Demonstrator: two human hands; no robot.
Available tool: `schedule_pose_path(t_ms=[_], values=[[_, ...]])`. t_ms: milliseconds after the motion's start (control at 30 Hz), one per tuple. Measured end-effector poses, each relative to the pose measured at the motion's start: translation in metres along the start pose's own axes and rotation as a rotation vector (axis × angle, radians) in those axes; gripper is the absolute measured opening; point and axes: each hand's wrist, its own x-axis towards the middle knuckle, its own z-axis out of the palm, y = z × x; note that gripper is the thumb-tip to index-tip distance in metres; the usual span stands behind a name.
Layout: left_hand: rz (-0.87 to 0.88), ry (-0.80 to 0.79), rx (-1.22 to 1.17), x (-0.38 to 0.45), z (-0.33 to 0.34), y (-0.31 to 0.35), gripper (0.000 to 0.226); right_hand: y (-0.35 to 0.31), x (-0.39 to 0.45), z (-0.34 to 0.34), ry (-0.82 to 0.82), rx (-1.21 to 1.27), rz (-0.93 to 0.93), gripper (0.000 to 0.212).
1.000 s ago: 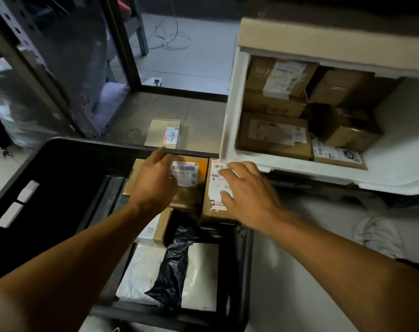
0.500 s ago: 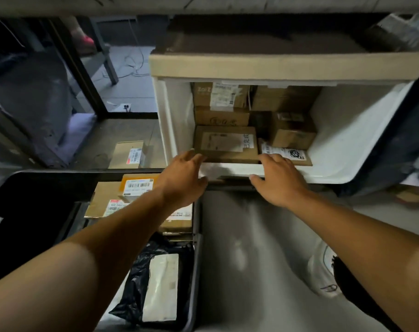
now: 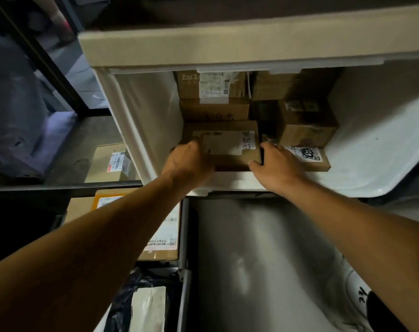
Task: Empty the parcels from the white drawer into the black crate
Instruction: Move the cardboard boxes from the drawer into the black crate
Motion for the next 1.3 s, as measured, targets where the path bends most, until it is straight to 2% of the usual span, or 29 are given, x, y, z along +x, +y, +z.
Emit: schedule_pose_path(t_ms=[167, 267, 367, 500, 700, 800, 867, 967, 1133, 1300], values=[[-0.17, -0.011, -0.203, 0.019, 0.011, -0.006, 0.029, -0.003, 0.014, 0.001, -0.016, 0.002, 0.037, 0.037], [-0.276, 0.0, -0.41, 0.025, 0.012, 0.003, 0.018, -0.007, 0.018, 0.001, -0.032, 0.071, 0.087, 0.028], [-0.391, 0.115, -0.572, 0.027, 0.01, 0.009, 0.015, -0.005, 0.021, -0.005, -0.056, 0.366, 0.238, 0.035], [-0.415, 0.196, -0.694, 0.019, 0.004, 0.018, 0.03, -0.004, 0.019, -0.015, -0.006, 0.742, 0.338, 0.039], [-0.377, 0.388, -0.892, -0.006, -0.01, 0.018, 0.018, -0.018, -0.007, -0.041, 0.154, 0.963, 0.379, 0.047], [-0.329, 0.469, -0.899, -0.028, -0.022, 0.022, 0.04, -0.023, -0.026, -0.063, 0.222, 0.975, 0.293, 0.039], [-0.293, 0.455, -0.947, -0.047, -0.03, 0.026, 0.045, -0.024, -0.043, -0.076, 0.239, 0.956, 0.254, 0.039], [-0.268, 0.4, -1.026, -0.078, -0.039, 0.027, 0.047, -0.023, -0.073, -0.09, 0.238, 0.932, 0.224, 0.028], [-0.193, 0.341, -1.075, -0.129, -0.061, 0.015, 0.021, -0.031, -0.117, -0.109, 0.202, 0.928, 0.206, 0.025], [-0.21, 0.272, -1.245, -0.168, -0.085, -0.003, 0.047, -0.048, -0.15, -0.124, 0.091, 1.009, 0.15, 0.027]])
